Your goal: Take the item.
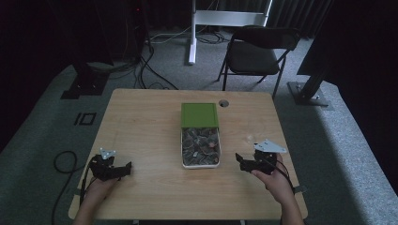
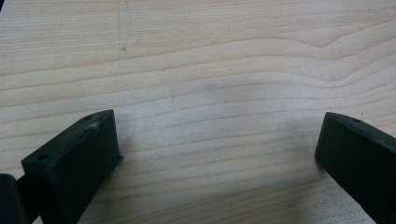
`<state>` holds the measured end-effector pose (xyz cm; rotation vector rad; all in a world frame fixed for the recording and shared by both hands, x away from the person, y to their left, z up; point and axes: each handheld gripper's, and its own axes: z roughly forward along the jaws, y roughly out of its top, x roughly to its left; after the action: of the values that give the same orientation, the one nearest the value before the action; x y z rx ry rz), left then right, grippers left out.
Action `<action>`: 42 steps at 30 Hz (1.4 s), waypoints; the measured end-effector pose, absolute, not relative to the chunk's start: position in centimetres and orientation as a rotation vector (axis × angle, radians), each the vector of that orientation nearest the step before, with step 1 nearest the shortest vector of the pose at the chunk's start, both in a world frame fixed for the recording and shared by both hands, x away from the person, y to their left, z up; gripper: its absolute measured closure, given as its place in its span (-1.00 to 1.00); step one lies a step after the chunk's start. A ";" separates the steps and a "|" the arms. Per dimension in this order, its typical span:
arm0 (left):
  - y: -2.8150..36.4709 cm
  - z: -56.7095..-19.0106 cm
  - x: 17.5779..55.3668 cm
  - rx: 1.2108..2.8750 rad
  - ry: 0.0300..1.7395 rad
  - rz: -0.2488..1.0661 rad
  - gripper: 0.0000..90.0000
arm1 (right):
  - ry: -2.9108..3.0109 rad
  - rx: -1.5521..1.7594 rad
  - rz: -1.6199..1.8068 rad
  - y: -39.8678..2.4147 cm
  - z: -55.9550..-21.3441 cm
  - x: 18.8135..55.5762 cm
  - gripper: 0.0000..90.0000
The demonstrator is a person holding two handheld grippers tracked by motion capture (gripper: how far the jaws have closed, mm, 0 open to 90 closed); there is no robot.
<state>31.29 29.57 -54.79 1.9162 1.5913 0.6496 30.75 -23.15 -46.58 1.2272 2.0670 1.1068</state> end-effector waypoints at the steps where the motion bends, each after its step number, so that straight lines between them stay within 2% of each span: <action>1: 29.6 -54.8 31.3 1.917 1.591 0.649 -0.99 | 2.068 1.223 1.115 -23.0 -46.4 30.8 -0.68; 21: 29.6 -54.8 31.3 1.914 1.592 0.649 -0.99 | 2.109 1.107 1.206 -19.5 -43.7 31.1 -0.68; 42: 29.6 -54.8 31.3 1.914 1.592 0.649 -0.99 | 2.223 0.961 1.256 -13.6 -43.5 32.1 -0.62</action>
<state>31.29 29.57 -54.79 1.9138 1.5920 0.6492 32.12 -13.64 -43.53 0.9610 2.2228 1.2560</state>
